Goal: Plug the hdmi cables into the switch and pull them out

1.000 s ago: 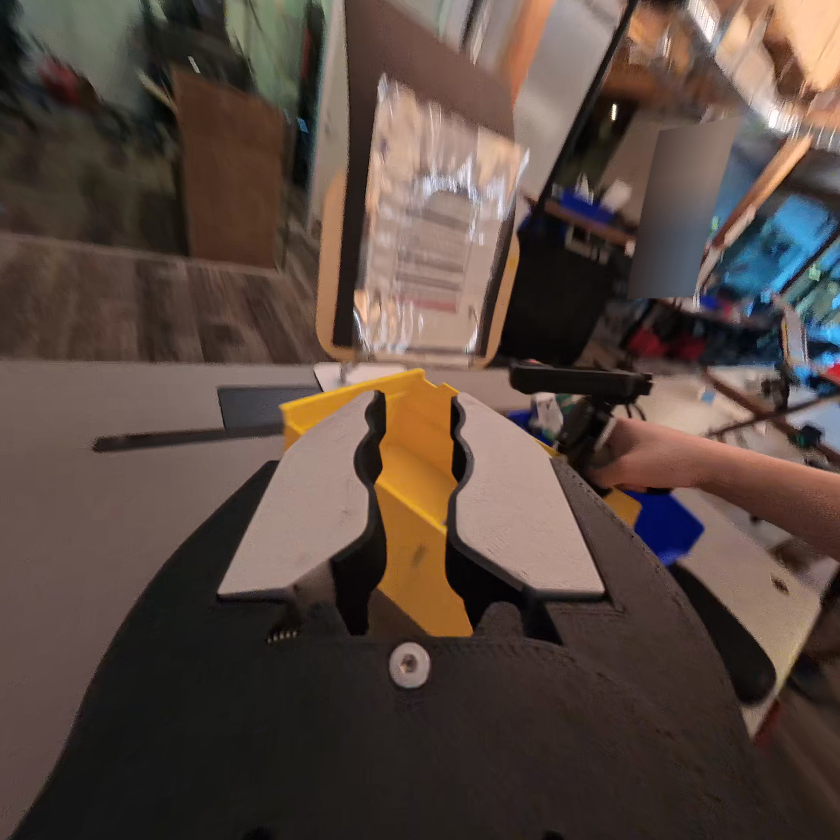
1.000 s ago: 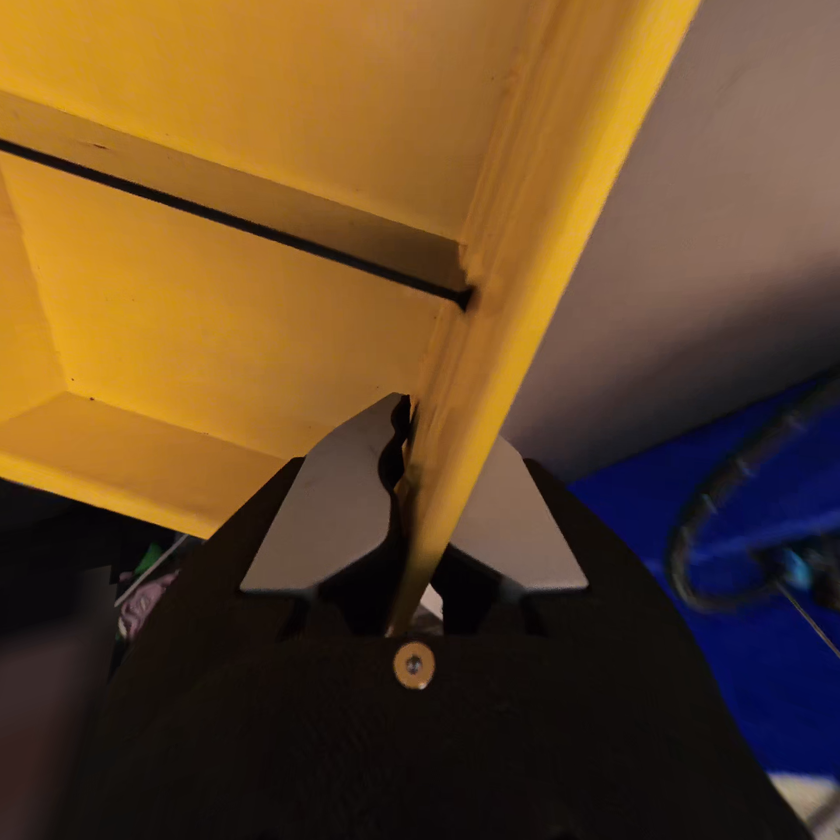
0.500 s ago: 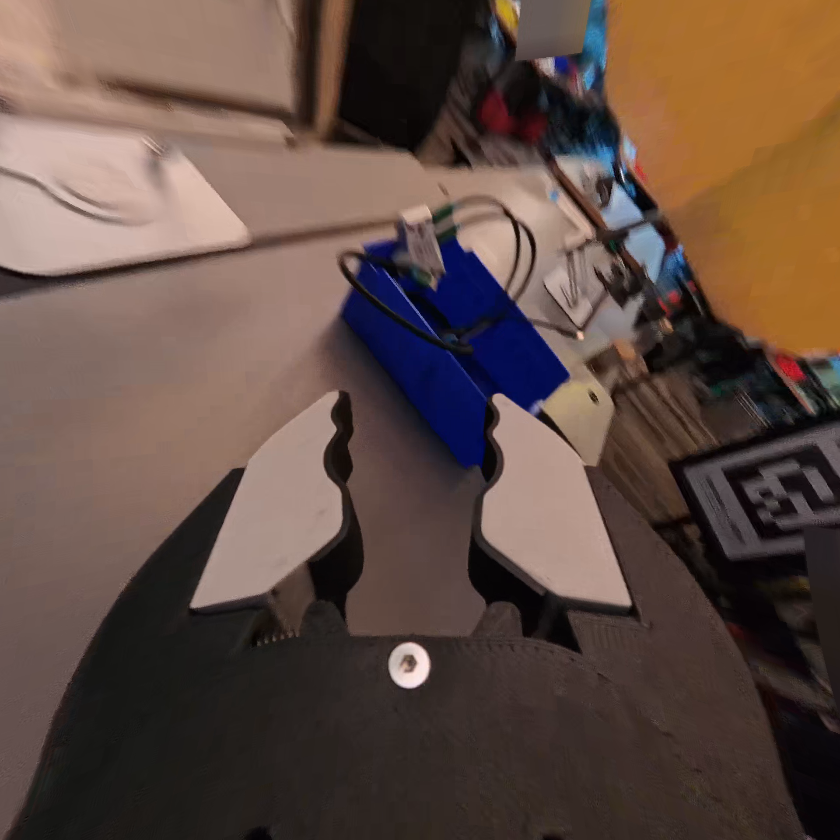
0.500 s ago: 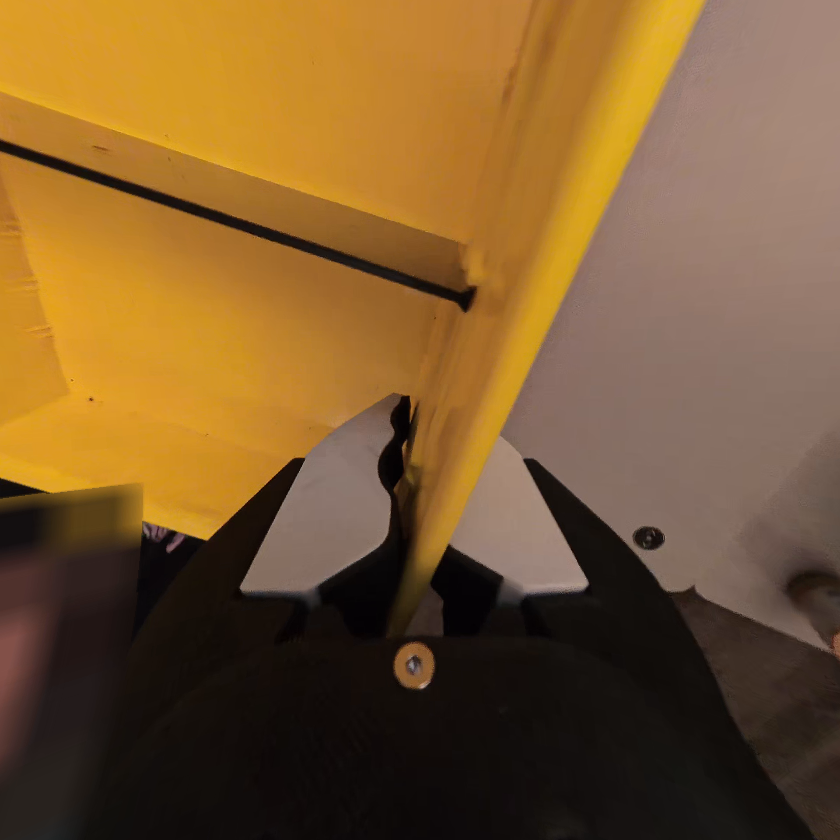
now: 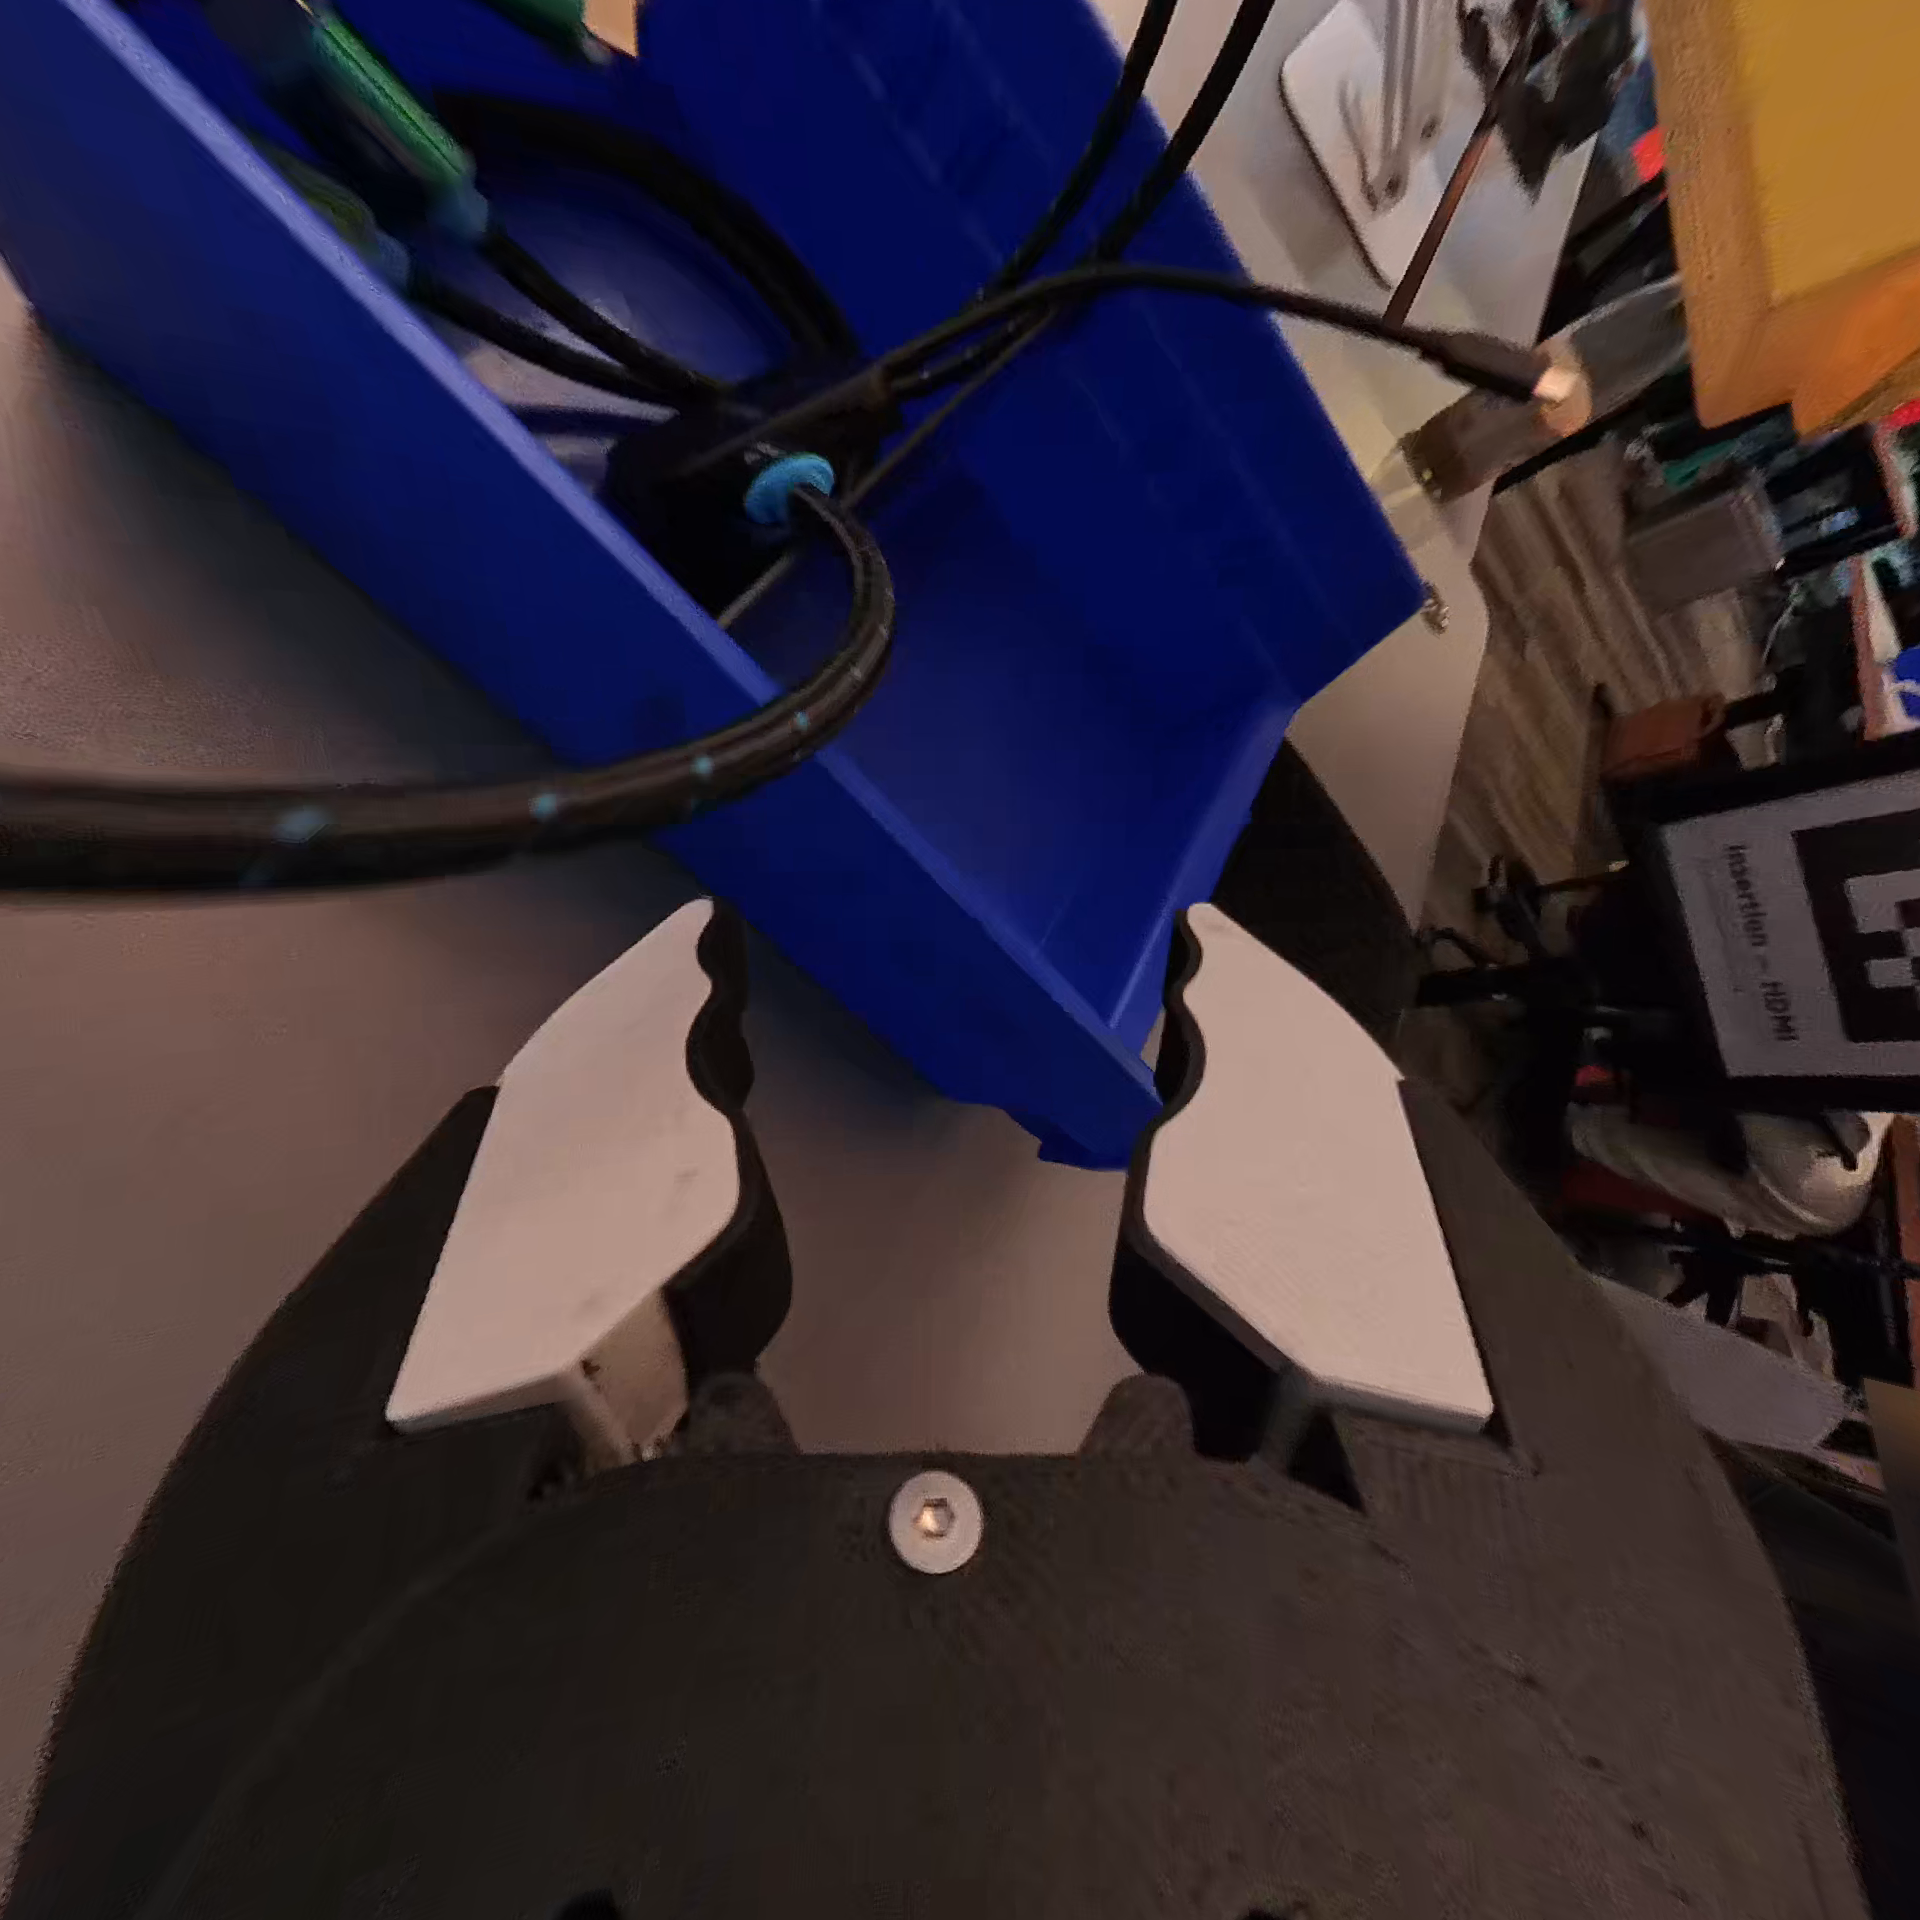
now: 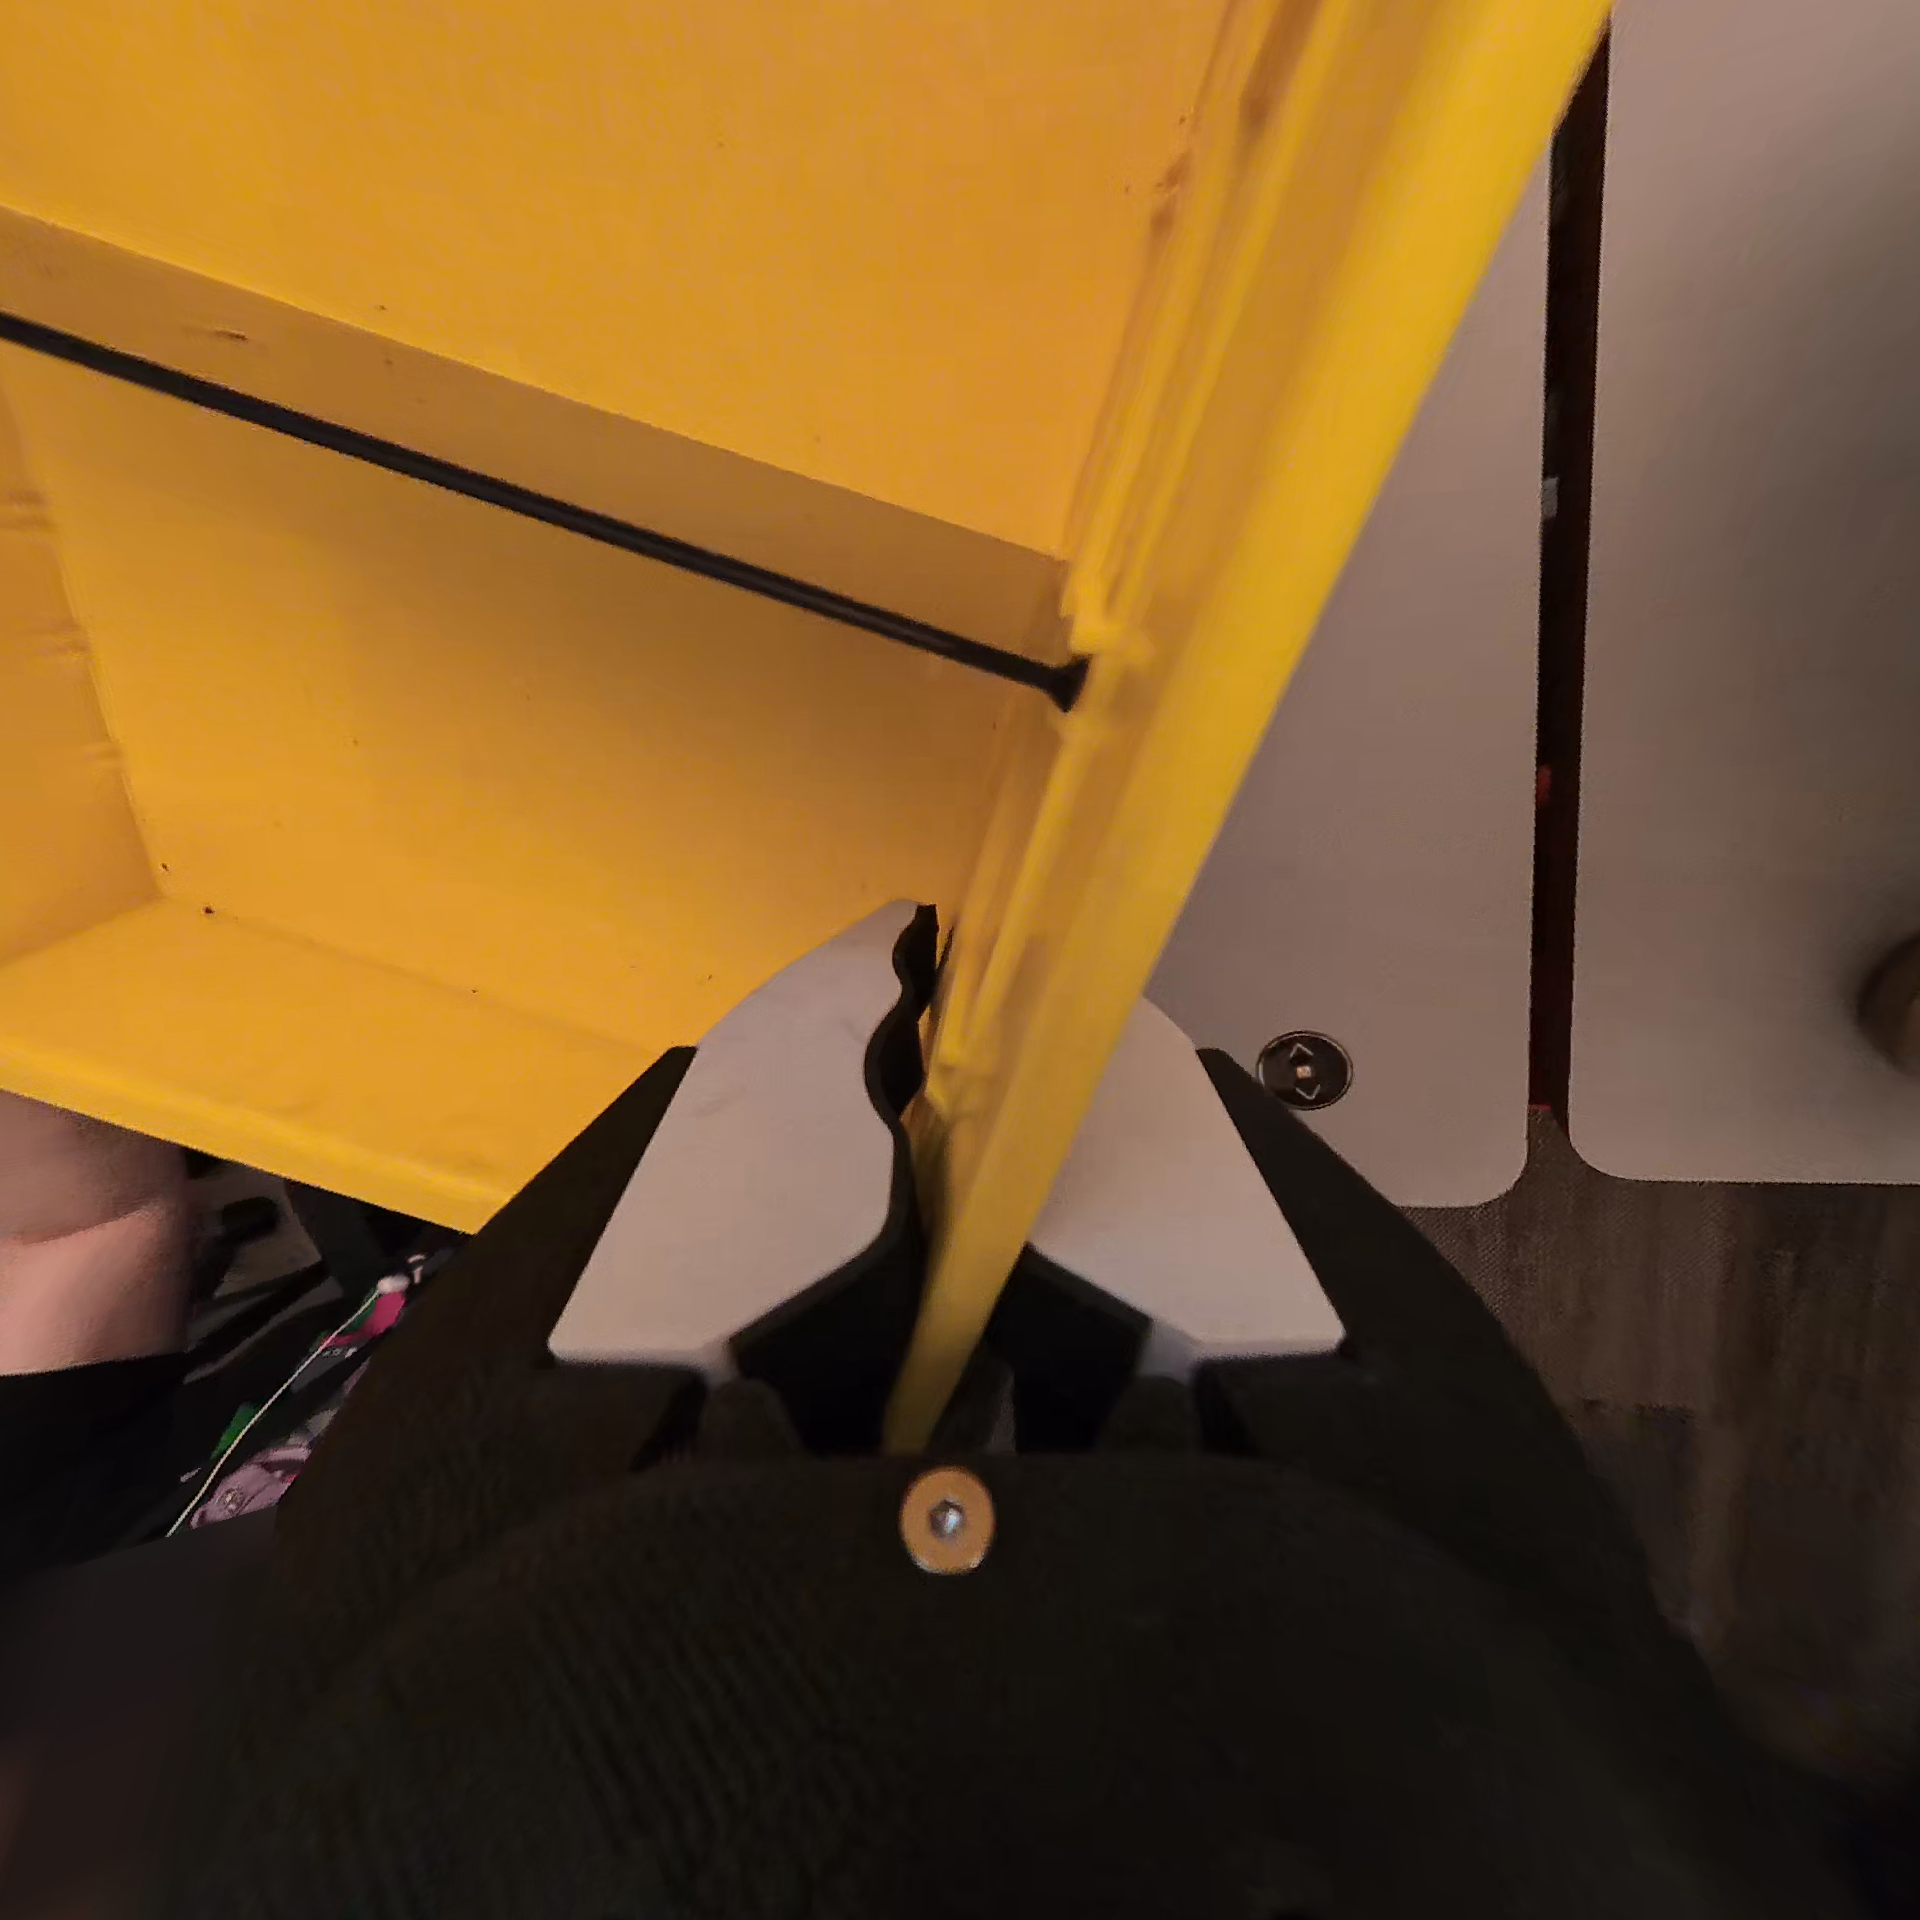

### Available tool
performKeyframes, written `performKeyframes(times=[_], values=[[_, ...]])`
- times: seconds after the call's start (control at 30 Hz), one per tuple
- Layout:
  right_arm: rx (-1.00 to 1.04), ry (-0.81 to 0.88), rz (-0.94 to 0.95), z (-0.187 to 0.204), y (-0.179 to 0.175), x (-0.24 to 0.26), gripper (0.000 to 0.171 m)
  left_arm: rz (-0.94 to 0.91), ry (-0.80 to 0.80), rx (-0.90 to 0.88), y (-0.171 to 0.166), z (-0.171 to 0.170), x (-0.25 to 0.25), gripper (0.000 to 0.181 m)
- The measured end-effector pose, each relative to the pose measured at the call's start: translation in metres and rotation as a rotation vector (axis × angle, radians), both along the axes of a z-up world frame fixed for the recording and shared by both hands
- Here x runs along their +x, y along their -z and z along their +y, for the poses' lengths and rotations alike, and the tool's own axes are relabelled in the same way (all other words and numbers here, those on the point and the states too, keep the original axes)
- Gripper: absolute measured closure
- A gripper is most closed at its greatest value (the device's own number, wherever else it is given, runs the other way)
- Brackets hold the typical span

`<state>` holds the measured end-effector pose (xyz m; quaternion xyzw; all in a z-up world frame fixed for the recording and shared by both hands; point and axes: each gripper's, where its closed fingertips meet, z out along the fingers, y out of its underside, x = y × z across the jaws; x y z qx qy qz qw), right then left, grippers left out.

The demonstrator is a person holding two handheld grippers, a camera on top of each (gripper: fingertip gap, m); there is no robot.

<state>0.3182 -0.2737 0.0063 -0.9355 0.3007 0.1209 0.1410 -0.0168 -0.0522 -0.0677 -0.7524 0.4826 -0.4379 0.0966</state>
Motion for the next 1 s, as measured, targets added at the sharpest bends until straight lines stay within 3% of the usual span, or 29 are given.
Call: performKeyframes(times=[0.13,0.27,0.4,0.6,0.8,1.0], values=[[-0.03,0.008,0.054,-0.008,0.044,0.004,0.166,0.108,0.02,0.1,0.028,0.002,0.009,0.101],[-0.071,0.014,0.084,-0.017,0.077,0.007,0.166,0.107,0.089,0.057,0.024,-0.007,0.011,0.133],[-0.094,0.016,0.086,-0.023,0.091,0.008,0.166,0.17,0.159,0.14,0.021,0.004,-0.004,0.149],[-0.11,-0.01,0.062,-0.016,0.097,0.002,0.166,0.278,0.04,0.108,0.016,0.07,-0.071,0.167],[-0.109,-0.129,0.049,0.028,0.112,-0.029,0.166,0.316,-0.23,0.12,0.014,0.15,-0.153,0.173],[-0.14,-0.246,0.041,0.078,0.142,-0.067,0.167,0.195,-0.351,-0.071,0.009,0.179,-0.226,0.169]])
